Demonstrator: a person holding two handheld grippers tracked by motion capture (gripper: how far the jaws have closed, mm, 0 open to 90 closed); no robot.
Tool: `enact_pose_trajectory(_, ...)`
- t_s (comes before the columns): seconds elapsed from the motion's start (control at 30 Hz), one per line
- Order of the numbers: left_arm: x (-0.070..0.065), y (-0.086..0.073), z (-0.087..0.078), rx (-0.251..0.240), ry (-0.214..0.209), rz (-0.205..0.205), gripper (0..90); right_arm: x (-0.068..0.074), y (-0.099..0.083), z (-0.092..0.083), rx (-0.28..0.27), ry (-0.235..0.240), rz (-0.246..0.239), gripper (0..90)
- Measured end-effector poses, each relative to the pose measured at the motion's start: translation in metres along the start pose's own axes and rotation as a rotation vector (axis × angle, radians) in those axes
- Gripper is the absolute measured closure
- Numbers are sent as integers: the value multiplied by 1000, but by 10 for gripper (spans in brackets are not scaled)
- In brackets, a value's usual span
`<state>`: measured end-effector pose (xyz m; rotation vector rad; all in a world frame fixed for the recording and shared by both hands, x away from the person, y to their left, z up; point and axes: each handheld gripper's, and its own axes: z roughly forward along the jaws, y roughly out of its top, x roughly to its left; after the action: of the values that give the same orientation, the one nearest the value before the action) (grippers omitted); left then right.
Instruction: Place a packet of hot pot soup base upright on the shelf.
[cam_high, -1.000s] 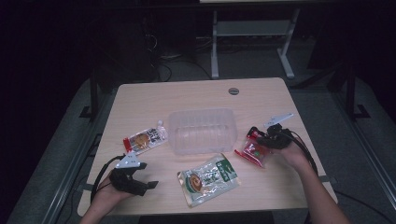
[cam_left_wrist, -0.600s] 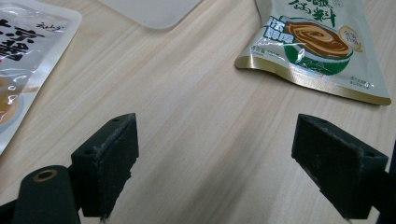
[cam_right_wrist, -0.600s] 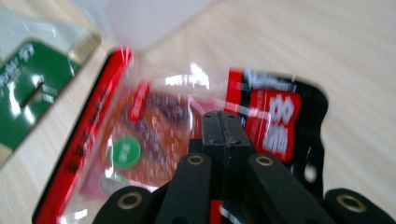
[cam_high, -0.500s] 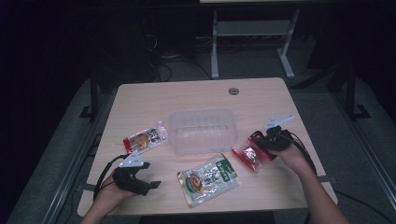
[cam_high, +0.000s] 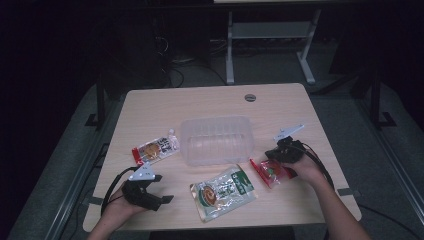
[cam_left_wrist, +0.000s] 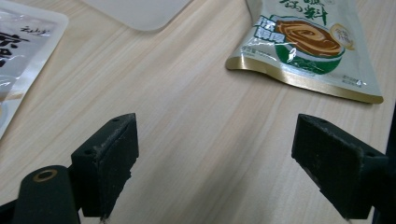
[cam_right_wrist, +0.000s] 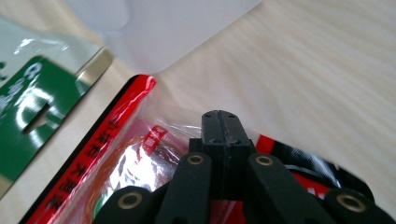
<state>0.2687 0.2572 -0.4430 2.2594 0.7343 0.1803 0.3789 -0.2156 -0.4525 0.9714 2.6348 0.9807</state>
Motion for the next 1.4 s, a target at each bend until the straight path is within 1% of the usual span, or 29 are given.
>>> enact_pose_trajectory(0.07, -1, 1, 0, 4, -5, 9, 144, 2, -1, -1, 5, 7, -4, 897)
enact_pose_trajectory(0.1, -2, 1, 1, -1, -8, 4, 144, 3, -2, -2, 11, 14, -6, 897)
enact_pose_trajectory(0.13, -2, 2, 1, 5, -11, 16, 144, 5, -3, -3, 9, 20, -16, 897)
enact_pose_trajectory(0.17, -3, 2, 2, -1, -10, 12, 144, 9, -5, -3, 7, 42, -15, 897)
enact_pose_trajectory(0.2, -3, 3, 2, 2, -12, 19, 144, 9, -5, -3, 7, 42, -15, 897)
enact_pose_trajectory(0.27, -5, 4, 2, -3, -15, 13, 144, 13, -6, -4, 13, 57, -10, 897)
enact_pose_trajectory(0.33, -6, 4, 2, 0, -19, 25, 144, 16, -8, -5, 14, 67, -21, 897)
enact_pose_trajectory(0.37, -7, 5, 3, -4, -19, 21, 144, 19, -8, -6, 19, 67, -20, 897)
enact_pose_trajectory(0.4, -8, 5, 3, -7, -21, 20, 145, 22, -8, -8, 23, 53, -33, 897)
enact_pose_trajectory(0.43, -9, 6, 3, -11, -25, 19, 145, 22, -8, -8, 23, 53, -33, 897)
enact_pose_trajectory(0.47, -9, 7, 3, -16, -35, 16, 167, 22, -8, -11, 18, 39, -38, 896)
enact_pose_trajectory(0.5, -11, 9, 3, -27, -43, 13, 209, 22, -8, -20, -15, 33, -19, 897)
enact_pose_trajectory(0.53, -12, 11, 3, -36, -49, 8, 209, 22, -8, -20, -15, 33, -19, 897)
enact_pose_trajectory(0.57, -14, 13, 3, -40, -52, 9, 214, 22, -9, -25, -32, 25, -8, 896)
enact_pose_trajectory(0.6, -15, 15, 3, -50, -55, 9, 237, 21, -10, -30, -39, 15, 4, 896)
enact_pose_trajectory(0.63, -17, 17, 3, -63, -58, 10, 277, 20, -14, -40, -60, -14, 32, 856)
enact_pose_trajectory(0.67, -19, 20, 3, -75, -61, 5, 277, 20, -14, -40, -60, -14, 32, 856)
enact_pose_trajectory(0.7, -20, 23, 3, -83, -63, 5, 317, 19, -16, -44, -69, -25, 52, 840)
enact_pose_trajectory(0.73, -22, 26, 3, -88, -66, -2, 363, 18, -19, -48, -81, -39, 65, 814)
enact_pose_trajectory(0.77, -23, 30, 4, -95, -69, 4, 459, 17, -25, -56, -98, -60, 98, 753)
enact_pose_trajectory(0.8, -25, 33, 5, -100, -79, -1, 459, 17, -25, -56, -98, -60, 98, 753)
enact_pose_trajectory(0.83, -27, 38, 7, -105, -92, 5, 521, 16, -29, -59, -108, -65, 96, 730)
enact_pose_trajectory(0.87, -29, 43, 9, -107, -98, 13, 575, 15, -33, -62, -110, -71, 112, 685)
enact_pose_trajectory(0.93, -32, 50, 13, -101, -113, 19, 649, 15, -38, -66, -110, -78, 141, 645)
enact_pose_trajectory(0.97, -35, 54, 16, -99, -124, 20, 696, 15, -42, -68, -111, -80, 141, 614)
enact_pose_trajectory(1.13, -45, 73, 31, -70, -162, 55, 896, 15, -56, -75, -102, -98, 198, 462)
enact_pose_trajectory(1.2, -50, 82, 37, -61, -176, 82, 898, 15, -61, -79, -101, -98, 227, 432)
enact_pose_trajectory(1.33, -60, 98, 53, -52, -192, 121, 898, 15, -71, -86, -107, -108, 243, 387)
enact_pose_trajectory(1.4, -63, 105, 61, -45, -208, 146, 898, 15, -71, -87, -107, -108, 247, 368)
